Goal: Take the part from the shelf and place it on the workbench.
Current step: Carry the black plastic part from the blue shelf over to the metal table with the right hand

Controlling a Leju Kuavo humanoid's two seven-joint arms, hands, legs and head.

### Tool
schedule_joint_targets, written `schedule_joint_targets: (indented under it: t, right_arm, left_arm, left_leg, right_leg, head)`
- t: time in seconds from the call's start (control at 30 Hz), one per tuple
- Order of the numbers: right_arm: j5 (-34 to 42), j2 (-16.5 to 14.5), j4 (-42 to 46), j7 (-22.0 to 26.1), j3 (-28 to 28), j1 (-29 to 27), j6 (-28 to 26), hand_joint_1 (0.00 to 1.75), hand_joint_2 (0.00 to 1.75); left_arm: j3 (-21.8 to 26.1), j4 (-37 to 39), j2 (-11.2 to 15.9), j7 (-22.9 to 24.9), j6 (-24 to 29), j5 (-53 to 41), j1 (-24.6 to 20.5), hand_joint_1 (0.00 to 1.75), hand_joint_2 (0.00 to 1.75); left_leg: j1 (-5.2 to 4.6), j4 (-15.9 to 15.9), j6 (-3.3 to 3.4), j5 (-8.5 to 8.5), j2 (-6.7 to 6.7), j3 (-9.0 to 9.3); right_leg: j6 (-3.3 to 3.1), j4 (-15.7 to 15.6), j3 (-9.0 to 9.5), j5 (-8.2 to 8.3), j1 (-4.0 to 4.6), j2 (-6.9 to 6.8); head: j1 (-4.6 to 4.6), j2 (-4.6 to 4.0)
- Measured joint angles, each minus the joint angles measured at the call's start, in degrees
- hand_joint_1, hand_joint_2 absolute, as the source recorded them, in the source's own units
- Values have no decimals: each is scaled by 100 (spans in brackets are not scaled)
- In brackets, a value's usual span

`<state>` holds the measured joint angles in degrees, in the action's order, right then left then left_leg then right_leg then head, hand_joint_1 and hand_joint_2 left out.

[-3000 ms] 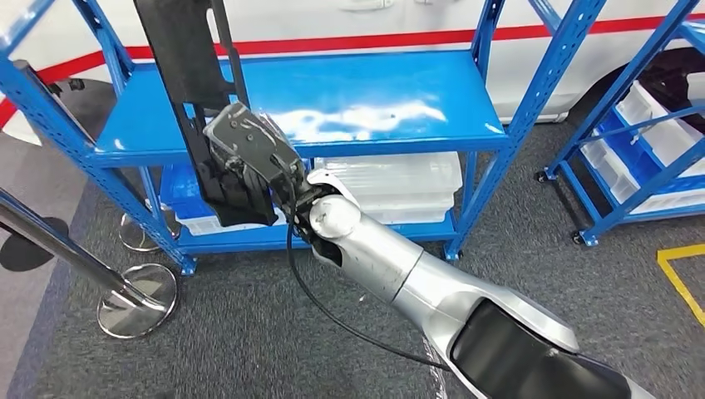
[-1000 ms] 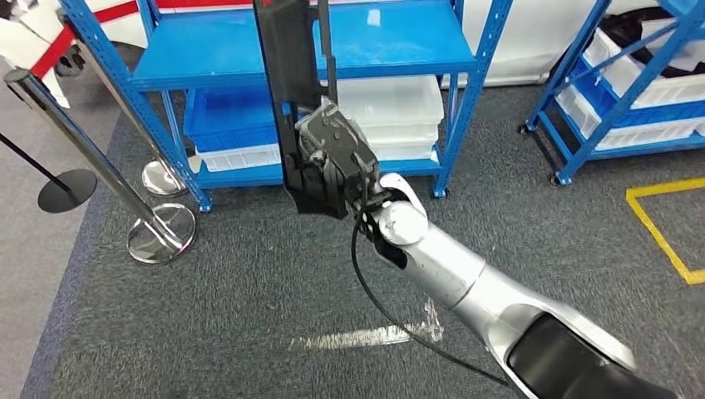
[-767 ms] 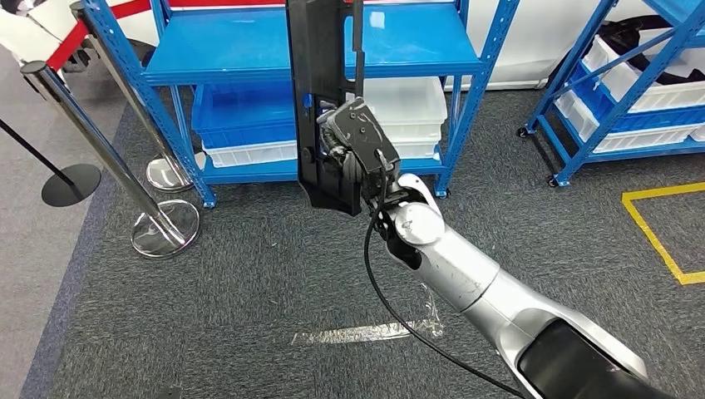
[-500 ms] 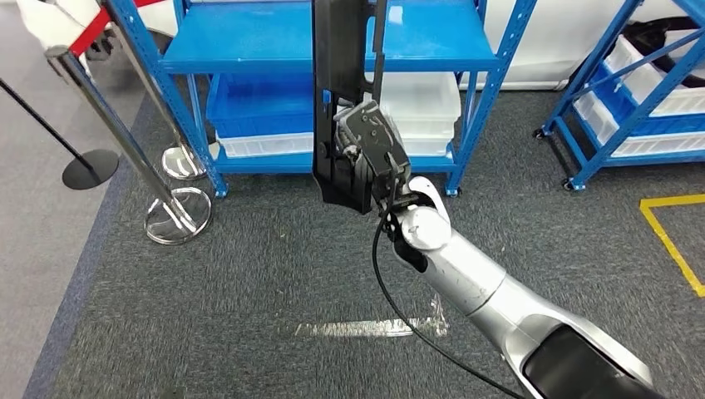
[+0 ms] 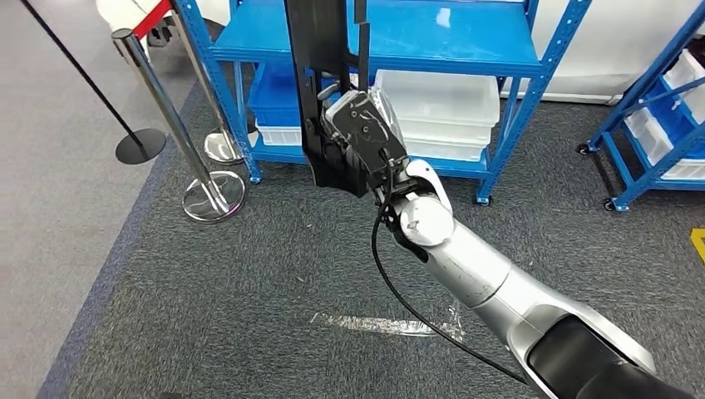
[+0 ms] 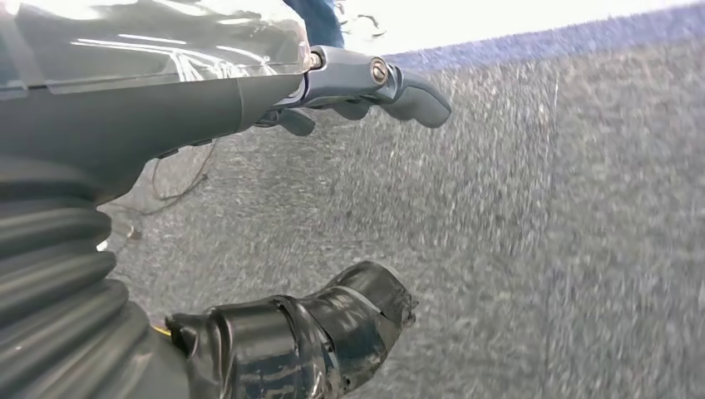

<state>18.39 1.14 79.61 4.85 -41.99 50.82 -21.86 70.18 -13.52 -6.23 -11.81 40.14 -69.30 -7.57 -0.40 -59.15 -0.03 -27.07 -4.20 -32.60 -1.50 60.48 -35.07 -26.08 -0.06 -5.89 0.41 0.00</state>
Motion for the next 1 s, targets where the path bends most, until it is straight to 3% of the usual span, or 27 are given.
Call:
schedule_joint_targets:
  t: [0.07,0.1,0.17,0.23,0.3,0.33,0.4,0.43,0.5,0.53,0.6,0.67,0.73,0.8,0.83,0.87,0.9,0.97,1.0]
  right_arm:
    - [-11,1,51,-3,-1,29,32,175,175]
    - [-13,-1,66,8,-2,34,56,175,175]
    - [-9,-20,74,80,-4,75,124,175,175]
    - [0,-52,50,194,-9,153,187,175,175]
    - [5,-103,-8,282,-24,201,210,175,175]
    - [8,-141,-50,317,-38,212,217,175,175]
    - [13,-235,-138,382,-75,254,239,175,175]
    - [15,-281,-177,412,-91,290,255,175,175]
    - [13,-370,-228,459,-117,348,270,175,175]
    - [11,-401,-246,472,-129,358,270,175,175]
    - [12,-446,-271,474,-157,353,262,175,175]
    - [16,-486,-290,468,-179,351,255,175,175]
    - [19,-502,-301,464,-184,350,258,175,175]
    - [8,-496,-318,435,-184,342,263,175,175]
    - [-3,-493,-329,408,-185,336,258,175,175]
    - [-19,-493,-337,379,-186,333,249,175,175]
    - [-38,-492,-341,354,-187,334,237,175,175]
    - [-79,-478,-333,315,-186,342,213,175,175]
    - [-98,-463,-323,299,-185,347,204,175,175]
  left_arm:
    - [12,-92,-6,-17,3,-18,3,0,175]
    - [23,-133,-18,-26,3,-24,14,0,175]
    - [64,-217,-43,-40,5,-31,31,0,175]
    - [140,-294,-68,-47,8,-37,12,0,175]
    - [238,-359,-81,-32,8,-63,-14,0,175]
    - [286,-385,-84,-8,8,-93,-18,0,175]
    - [367,-417,-85,60,8,-173,-19,0,175]
    - [405,-430,-85,89,8,-218,-23,0,175]
    - [474,-462,-80,109,8,-308,-44,0,175]
    - [505,-475,-75,95,9,-340,-51,0,175]
    - [566,-485,-62,25,10,-367,-39,0,175]
    - [618,-484,-49,-66,12,-354,-29,0,175]
    - [661,-483,-31,-105,14,-342,-51,0,175]
    - [722,-482,-22,-19,13,-403,-67,0,175]
    - [748,-482,-25,57,12,-461,-62,0,175]
    - [765,-482,-30,133,11,-522,-54,0,175]
    - [774,-482,-33,191,10,-574,-48,0,175]
    - [787,-482,-42,253,10,-651,-57,0,175]
    - [792,-482,-47,265,10,-674,-66,0,175]
  left_leg:
    - [-34,94,63,37,70,-14]
    - [-12,144,87,77,139,-13]
    - [39,246,141,178,269,-13]
    - [65,279,177,250,405,-58]
    - [72,251,184,279,576,-114]
    - [79,225,179,284,671,-134]
    - [101,144,152,276,852,-184]
    - [107,86,120,265,936,-233]
    - [125,-33,42,257,1083,-358]
    - [138,-45,-3,275,1156,-413]
    - [172,-17,-85,326,1256,-481]
    - [153,-172,-150,232,1013,-586]
    - [132,-753,-196,-76,621,-851]
    - [141,-1390,-223,-319,476,-1132]
    - [144,-1472,-224,-306,453,-1154]
    - [145,-1329,-217,-195,428,-1063]
    - [142,-987,-201,-18,361,-865]
    - [90,-247,-137,218,93,-469]
    - [60,-40,-97,263,2,-364]
  right_leg:
    - [56,-38,20,34,6,-138]
    - [85,-36,16,26,2,-146]
    - [138,177,-85,-144,-12,120]
    - [176,823,-371,-500,-35,480]
    - [204,1428,-622,-693,-50,574]
    - [215,1461,-623,-634,-61,582]
    - [231,954,-367,-297,-98,662]
    - [239,611,-206,-168,-125,805]
    - [239,171,-17,-72,-163,1052]
    - [225,139,-8,-100,-153,1094]
    - [156,102,-6,-65,-139,950]
    - [74,36,7,-13,-158,794]
    - [34,2,11,12,-148,632]
    - [27,3,2,14,-131,456]
    - [29,5,-2,12,-128,372]
    - [32,5,-2,10,-126,295]
    - [39,5,3,5,-123,223]
    - [71,-5,19,-4,-96,93]
    - [98,-16,26,-5,-77,35]
  head:
    - [-10,0]
    - [-16,0]
    - [-8,0]
    - [12,0]
    - [22,0]
    - [22,0]
    - [25,0]
    - [24,0]
    - [15,0]
    - [14,0]
    - [20,0]
    - [-25,0]
    - [-80,0]
    - [-92,0]
    - [-95,0]
    - [-96,0]
    - [-96,0]
    - [-93,0]
    - [-92,0]
